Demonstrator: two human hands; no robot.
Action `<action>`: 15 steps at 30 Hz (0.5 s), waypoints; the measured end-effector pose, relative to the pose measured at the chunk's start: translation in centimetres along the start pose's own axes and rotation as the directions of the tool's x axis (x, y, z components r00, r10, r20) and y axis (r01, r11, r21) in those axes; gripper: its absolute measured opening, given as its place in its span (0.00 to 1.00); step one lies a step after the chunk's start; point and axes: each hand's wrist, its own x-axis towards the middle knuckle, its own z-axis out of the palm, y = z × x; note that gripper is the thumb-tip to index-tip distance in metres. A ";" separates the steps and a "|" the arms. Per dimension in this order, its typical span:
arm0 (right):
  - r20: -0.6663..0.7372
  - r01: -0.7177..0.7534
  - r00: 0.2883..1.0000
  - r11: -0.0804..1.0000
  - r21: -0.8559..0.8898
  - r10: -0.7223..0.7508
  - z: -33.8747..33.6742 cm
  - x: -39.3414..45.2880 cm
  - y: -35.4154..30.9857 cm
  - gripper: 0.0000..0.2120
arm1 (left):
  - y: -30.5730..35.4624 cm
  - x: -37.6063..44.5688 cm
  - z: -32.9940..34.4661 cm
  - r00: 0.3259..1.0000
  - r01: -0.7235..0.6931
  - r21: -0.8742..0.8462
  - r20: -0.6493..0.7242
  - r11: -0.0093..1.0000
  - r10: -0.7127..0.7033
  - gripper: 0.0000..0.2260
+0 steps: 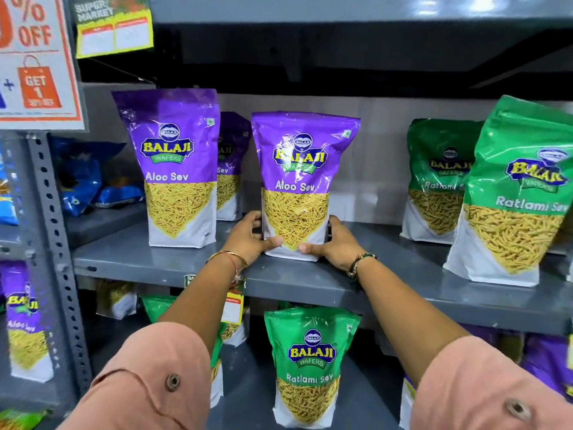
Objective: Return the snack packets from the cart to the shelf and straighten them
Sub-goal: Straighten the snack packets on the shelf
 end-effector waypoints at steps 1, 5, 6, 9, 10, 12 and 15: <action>-0.009 -0.010 1.000 1.000 -0.005 0.010 -0.2 -0.1 0.1 0.37 | 0.1 0.2 0.2 1.000 -0.010 -0.007 0.014 1.000 0.010 0.27; -0.022 0.019 1.000 0.993 -0.118 -0.022 -1.5 -1.7 0.3 0.43 | 0.4 -0.4 1.8 0.988 -0.111 -0.056 -0.116 0.992 0.104 0.39; -0.079 0.027 0.996 0.982 -0.186 -0.042 -1.9 -2.3 0.1 0.44 | 1.0 -1.2 2.2 0.963 -0.175 -0.023 -0.211 0.984 0.167 0.39; -0.277 0.133 0.930 0.925 -0.357 -0.241 -4.6 -4.4 -0.5 0.35 | 4.3 -3.7 4.2 0.831 -0.357 0.075 -0.431 0.931 0.353 0.36; -0.296 0.206 0.892 0.890 -0.406 -0.341 -6.3 -5.4 -0.7 0.30 | 5.7 -4.1 5.4 0.800 -0.405 0.114 -0.437 0.907 0.412 0.37; -0.285 0.299 0.805 0.771 -0.563 -0.520 -10.6 -7.4 -0.7 0.22 | 8.5 -4.0 9.3 0.771 -0.473 0.190 -0.382 0.860 0.509 0.38; -0.331 0.284 0.649 0.622 -0.730 -0.685 -17.9 -10.2 -0.2 0.19 | 13.1 -4.3 17.3 0.820 -0.488 0.097 -0.290 0.867 0.494 0.42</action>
